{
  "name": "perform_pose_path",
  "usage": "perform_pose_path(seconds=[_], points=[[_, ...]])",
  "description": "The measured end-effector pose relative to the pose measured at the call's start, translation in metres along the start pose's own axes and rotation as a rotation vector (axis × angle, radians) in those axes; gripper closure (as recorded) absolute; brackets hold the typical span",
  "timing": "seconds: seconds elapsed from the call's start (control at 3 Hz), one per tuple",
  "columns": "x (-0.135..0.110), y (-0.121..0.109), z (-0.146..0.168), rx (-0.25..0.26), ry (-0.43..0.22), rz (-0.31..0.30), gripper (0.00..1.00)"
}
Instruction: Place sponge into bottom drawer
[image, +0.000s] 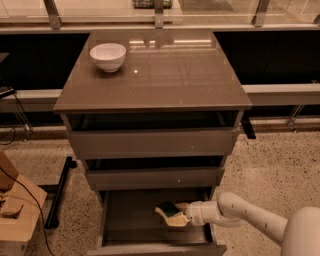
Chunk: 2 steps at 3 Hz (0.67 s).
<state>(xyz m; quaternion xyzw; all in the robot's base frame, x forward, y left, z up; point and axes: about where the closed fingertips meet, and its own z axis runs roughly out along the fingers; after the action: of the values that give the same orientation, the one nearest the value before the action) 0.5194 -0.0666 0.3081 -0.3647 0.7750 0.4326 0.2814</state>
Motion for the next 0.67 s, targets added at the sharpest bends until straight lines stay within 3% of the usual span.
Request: perform_pose_path(seconds=[0.33,0.67], points=[[0.042,-0.031,0.014,0.057,-0.014,0.094,1.0],[0.07,-0.054,0.015,0.075,0.006,0.145,1.0]])
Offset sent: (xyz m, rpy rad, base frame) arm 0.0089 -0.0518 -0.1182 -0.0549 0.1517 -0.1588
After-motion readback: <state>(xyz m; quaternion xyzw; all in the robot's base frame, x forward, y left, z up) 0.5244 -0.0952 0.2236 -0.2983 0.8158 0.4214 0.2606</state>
